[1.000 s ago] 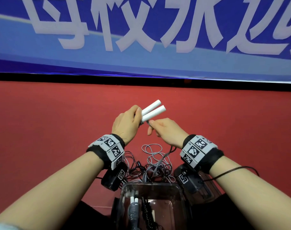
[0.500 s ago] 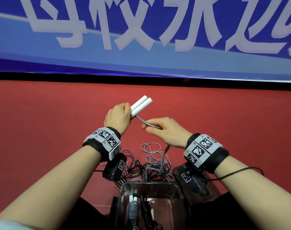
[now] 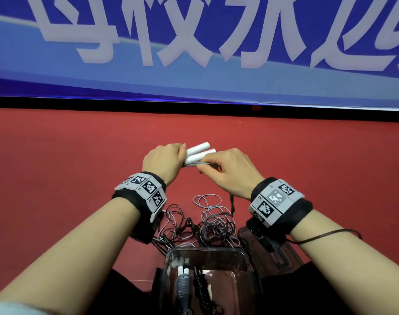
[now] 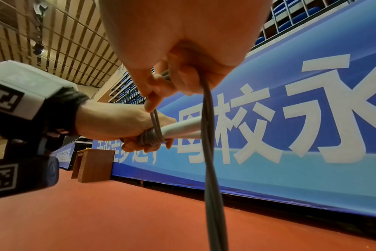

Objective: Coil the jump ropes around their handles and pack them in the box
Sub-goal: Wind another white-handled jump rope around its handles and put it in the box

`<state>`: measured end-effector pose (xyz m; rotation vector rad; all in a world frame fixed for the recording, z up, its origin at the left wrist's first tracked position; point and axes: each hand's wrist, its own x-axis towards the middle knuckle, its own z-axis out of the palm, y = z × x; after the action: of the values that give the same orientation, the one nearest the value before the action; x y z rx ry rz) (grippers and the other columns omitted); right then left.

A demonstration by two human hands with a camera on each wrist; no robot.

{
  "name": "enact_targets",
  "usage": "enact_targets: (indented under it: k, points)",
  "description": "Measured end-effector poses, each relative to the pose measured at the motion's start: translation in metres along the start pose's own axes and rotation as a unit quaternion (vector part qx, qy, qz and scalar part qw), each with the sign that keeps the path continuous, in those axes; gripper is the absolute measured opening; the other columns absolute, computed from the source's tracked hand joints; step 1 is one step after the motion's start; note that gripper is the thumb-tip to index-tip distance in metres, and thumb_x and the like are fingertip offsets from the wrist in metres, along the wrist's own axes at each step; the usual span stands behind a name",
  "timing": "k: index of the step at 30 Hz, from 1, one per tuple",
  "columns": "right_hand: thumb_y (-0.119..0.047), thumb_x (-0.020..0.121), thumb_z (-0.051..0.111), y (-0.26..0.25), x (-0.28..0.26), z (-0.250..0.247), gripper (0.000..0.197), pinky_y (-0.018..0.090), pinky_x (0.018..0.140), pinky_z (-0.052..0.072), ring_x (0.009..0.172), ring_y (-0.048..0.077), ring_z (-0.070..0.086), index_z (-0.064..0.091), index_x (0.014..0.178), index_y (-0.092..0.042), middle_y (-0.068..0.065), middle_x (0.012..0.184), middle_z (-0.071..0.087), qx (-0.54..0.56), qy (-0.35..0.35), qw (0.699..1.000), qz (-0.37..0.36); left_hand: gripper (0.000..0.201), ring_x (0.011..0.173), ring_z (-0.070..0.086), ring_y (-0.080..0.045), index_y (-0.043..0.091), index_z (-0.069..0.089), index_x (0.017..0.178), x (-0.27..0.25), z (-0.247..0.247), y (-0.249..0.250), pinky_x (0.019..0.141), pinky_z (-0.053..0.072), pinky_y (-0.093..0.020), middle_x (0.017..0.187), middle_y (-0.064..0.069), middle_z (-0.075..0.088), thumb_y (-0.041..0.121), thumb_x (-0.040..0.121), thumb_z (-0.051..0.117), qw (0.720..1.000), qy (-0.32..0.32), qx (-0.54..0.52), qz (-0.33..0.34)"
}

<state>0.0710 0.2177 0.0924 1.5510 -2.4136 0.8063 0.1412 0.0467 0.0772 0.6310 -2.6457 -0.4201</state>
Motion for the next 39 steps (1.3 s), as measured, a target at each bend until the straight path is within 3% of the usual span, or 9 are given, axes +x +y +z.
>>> enact_targets:
  k: [3, 8, 12, 15, 18, 22, 27, 33, 39]
  points:
    - [-0.041, 0.095, 0.054, 0.004, 0.002, -0.007, 0.023, 0.029, 0.057, 0.03, 0.062, 0.011, 0.047, 0.071, 0.088, -0.027, -0.009, 0.062, 0.056, 0.001, 0.01, 1.0, 0.009, 0.044, 0.068, 0.051, -0.033, 0.02, 0.045, 0.068, -0.002, -0.005, 0.003, 0.06, 0.035, -0.035, 0.062, -0.001, 0.053, 0.042, 0.102, 0.028, 0.994, -0.062, 0.038, 0.08]
    - [-0.044, 0.093, 0.057, 0.018, 0.005, -0.015, 0.019, 0.028, 0.058, 0.033, 0.068, 0.005, 0.051, 0.07, 0.085, -0.032, -0.015, 0.074, 0.061, 0.024, 0.013, 1.0, 0.002, 0.056, 0.072, 0.053, -0.031, 0.024, 0.05, 0.069, -0.011, -0.013, 0.007, 0.067, 0.038, -0.038, 0.067, -0.004, 0.057, 0.057, 0.1, 0.017, 0.985, -0.136, -0.024, 0.102]
    - [-0.052, 0.08, 0.068, 0.029, 0.007, -0.015, 0.026, 0.029, 0.057, 0.037, 0.06, 0.004, 0.05, 0.069, 0.073, -0.027, -0.012, 0.064, 0.061, 0.061, 0.022, 0.997, 0.043, 0.067, 0.056, 0.05, -0.015, 0.023, 0.059, 0.068, -0.019, -0.01, 0.012, 0.057, 0.036, -0.033, 0.057, 0.003, 0.055, 0.085, 0.073, 0.034, 0.977, -0.146, -0.06, 0.141]
    - [-0.052, 0.07, 0.076, 0.034, 0.007, -0.018, 0.033, 0.025, 0.053, 0.035, 0.052, 0.005, 0.043, 0.066, 0.066, -0.021, -0.009, 0.054, 0.055, 0.138, 0.028, 0.985, 0.096, 0.061, 0.053, 0.041, -0.016, 0.019, 0.059, 0.07, -0.022, -0.007, 0.014, 0.053, 0.031, -0.033, 0.057, 0.002, 0.049, 0.08, 0.07, 0.055, 0.972, -0.148, -0.104, 0.151]
    - [-0.051, 0.069, 0.079, 0.04, 0.008, -0.02, 0.035, 0.019, 0.052, 0.034, 0.052, 0.003, 0.042, 0.066, 0.069, -0.018, -0.011, 0.054, 0.051, 0.17, -0.002, 0.975, 0.144, 0.061, 0.053, 0.036, -0.015, 0.016, 0.059, 0.07, -0.024, -0.007, 0.016, 0.054, 0.029, -0.033, 0.058, 0.002, 0.044, 0.077, 0.071, 0.057, 0.964, -0.15, -0.157, 0.155]
    - [-0.034, 0.081, 0.074, 0.046, 0.008, -0.02, 0.022, 0.016, 0.055, 0.035, 0.06, 0.006, 0.044, 0.07, 0.082, -0.013, -0.003, 0.067, 0.052, 0.319, -0.082, 0.924, 0.194, 0.056, 0.053, 0.037, -0.012, 0.023, 0.063, 0.074, -0.027, -0.007, 0.018, 0.054, 0.029, -0.032, 0.059, 0.004, 0.047, 0.078, 0.071, 0.052, 0.957, -0.156, -0.183, 0.162]
    - [-0.012, 0.086, 0.068, 0.06, 0.005, -0.019, 0.007, 0.029, 0.062, 0.037, 0.076, 0.022, 0.046, 0.07, 0.082, -0.017, 0.014, 0.087, 0.057, 0.478, -0.064, 0.842, 0.244, 0.05, 0.057, 0.052, -0.015, 0.028, 0.066, 0.073, -0.028, -0.009, 0.023, 0.06, 0.044, -0.035, 0.066, -0.001, 0.065, 0.073, 0.076, 0.045, 0.948, -0.137, -0.243, 0.157]
    - [0.008, 0.09, 0.04, 0.053, -0.002, 0.002, 0.04, 0.02, 0.045, 0.028, 0.045, 0.007, 0.035, 0.066, 0.083, -0.021, -0.004, 0.056, 0.051, 0.346, -0.107, 0.899, 0.245, 0.032, 0.067, 0.063, -0.028, 0.033, 0.06, 0.096, -0.025, -0.001, 0.019, 0.066, 0.053, -0.045, 0.07, -0.001, 0.071, 0.057, 0.084, 0.044, 0.951, -0.126, -0.258, 0.115]
    - [-0.021, 0.101, 0.045, 0.042, 0.0, 0.01, 0.032, 0.02, 0.04, 0.024, 0.041, 0.008, 0.03, 0.072, 0.082, -0.02, -0.004, 0.057, 0.051, 0.312, -0.11, 0.915, 0.232, 0.021, 0.059, 0.058, -0.018, 0.045, 0.058, 0.108, -0.021, 0.001, 0.013, 0.065, 0.051, -0.034, 0.068, 0.0, 0.067, 0.045, 0.092, 0.044, 0.948, -0.098, -0.292, 0.084]
